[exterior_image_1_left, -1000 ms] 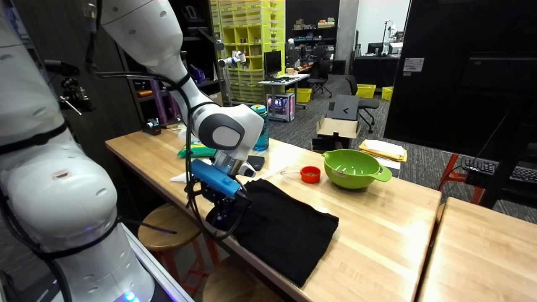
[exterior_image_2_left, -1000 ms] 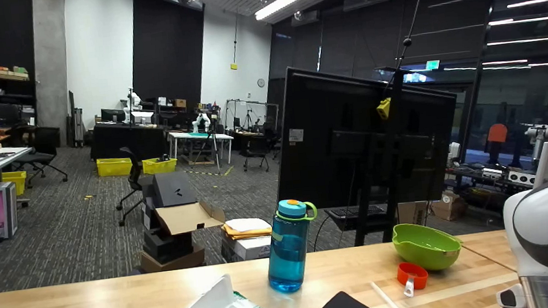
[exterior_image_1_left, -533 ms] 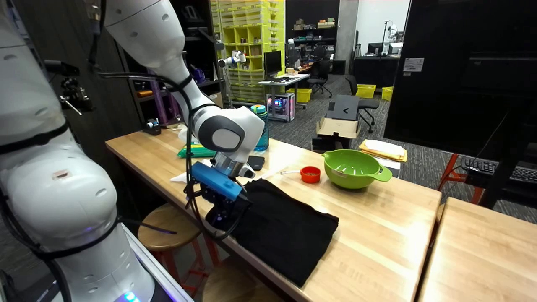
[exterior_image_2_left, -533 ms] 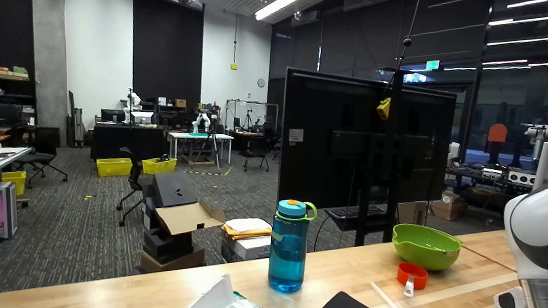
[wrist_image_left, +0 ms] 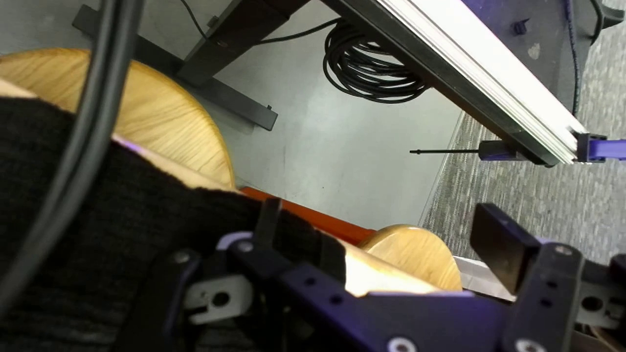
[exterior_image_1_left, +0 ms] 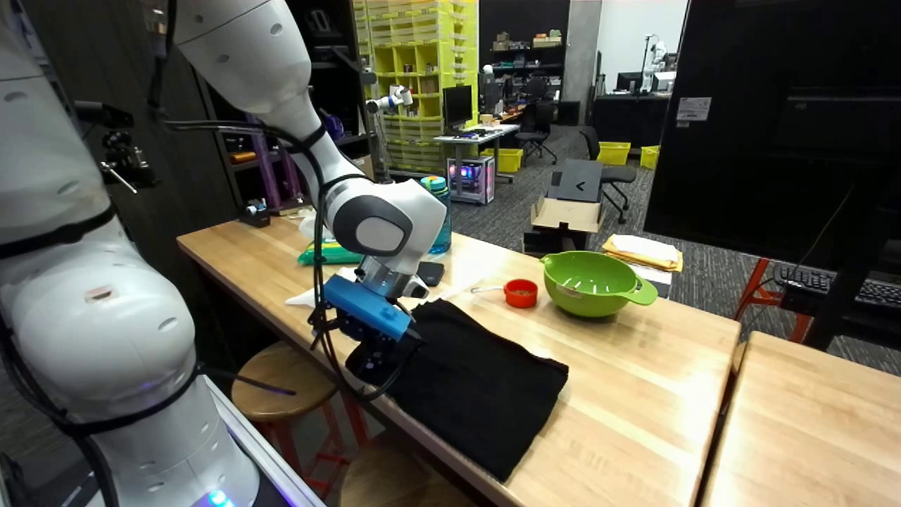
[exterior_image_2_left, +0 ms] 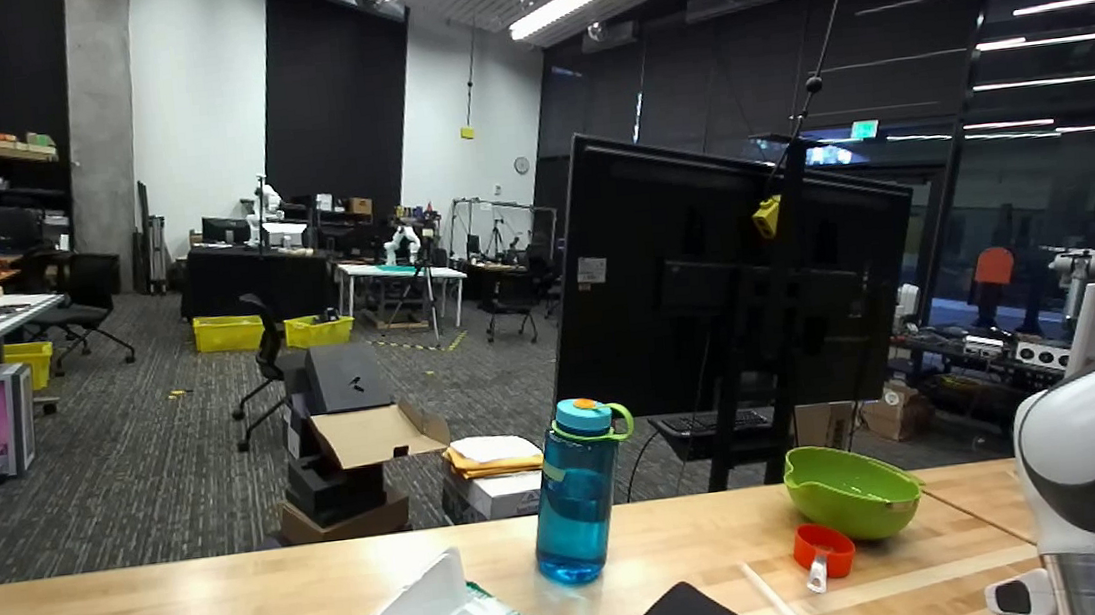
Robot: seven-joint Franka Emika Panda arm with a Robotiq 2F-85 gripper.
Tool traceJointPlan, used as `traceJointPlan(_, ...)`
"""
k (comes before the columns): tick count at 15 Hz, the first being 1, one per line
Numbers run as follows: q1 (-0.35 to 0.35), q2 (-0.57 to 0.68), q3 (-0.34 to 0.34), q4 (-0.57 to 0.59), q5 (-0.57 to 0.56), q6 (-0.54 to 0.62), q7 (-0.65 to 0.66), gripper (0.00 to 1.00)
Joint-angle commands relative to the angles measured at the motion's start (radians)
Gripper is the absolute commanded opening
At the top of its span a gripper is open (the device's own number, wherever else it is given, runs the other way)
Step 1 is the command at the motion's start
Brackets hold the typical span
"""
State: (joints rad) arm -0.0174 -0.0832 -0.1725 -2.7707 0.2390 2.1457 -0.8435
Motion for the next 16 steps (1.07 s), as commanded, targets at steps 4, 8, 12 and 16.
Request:
traceJointPlan(4, -0.017, 0.013, 0.018, -0.015, 0.040, 0.038, -0.113, 1.00)
traceJointPlan(8, -0.018, 0.014, 0.019, -0.015, 0.037, 0.044, -0.148, 1.00)
traceJointPlan(12, -0.019, 0.011, 0.018, -0.017, 0.039, 0.046, -0.189, 1.00)
traceJointPlan(16, 0.080, -0.089, 0.125, -0.024, 0.173, 0.003, -0.123, 1.00)
